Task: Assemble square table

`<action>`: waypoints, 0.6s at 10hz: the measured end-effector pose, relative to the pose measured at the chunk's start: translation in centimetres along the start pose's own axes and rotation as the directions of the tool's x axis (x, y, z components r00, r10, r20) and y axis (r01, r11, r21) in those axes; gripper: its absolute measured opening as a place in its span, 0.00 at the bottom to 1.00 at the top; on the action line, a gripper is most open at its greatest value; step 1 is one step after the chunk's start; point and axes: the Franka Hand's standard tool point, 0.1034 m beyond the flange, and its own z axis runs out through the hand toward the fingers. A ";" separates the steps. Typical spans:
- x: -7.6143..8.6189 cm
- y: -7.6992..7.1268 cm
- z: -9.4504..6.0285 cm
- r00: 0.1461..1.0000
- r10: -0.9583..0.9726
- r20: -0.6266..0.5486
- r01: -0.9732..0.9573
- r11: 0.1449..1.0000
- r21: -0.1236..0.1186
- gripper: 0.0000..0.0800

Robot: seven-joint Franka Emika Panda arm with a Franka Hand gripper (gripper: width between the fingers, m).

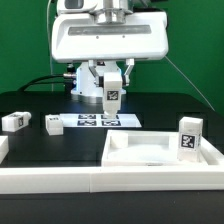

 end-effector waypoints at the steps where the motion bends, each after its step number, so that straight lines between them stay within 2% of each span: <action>1: 0.3 0.7 -0.2 0.998 -0.015 -0.065 0.012 0.999 -0.037 0.36; 2: 0.1 1.0 0.1 0.997 -0.014 -0.082 0.010 0.999 -0.050 0.36; 3: 0.5 0.6 0.3 0.998 -0.008 -0.055 0.007 1.000 -0.031 0.36; 4: 1.5 0.6 0.6 0.998 -0.014 -0.067 0.012 0.999 -0.034 0.36; 6: 2.4 0.4 1.5 0.997 -0.026 -0.074 0.024 0.999 -0.036 0.36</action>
Offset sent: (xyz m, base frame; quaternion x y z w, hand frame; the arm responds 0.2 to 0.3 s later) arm 0.0322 0.0125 -0.0042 0.0173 0.0189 0.0077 0.9996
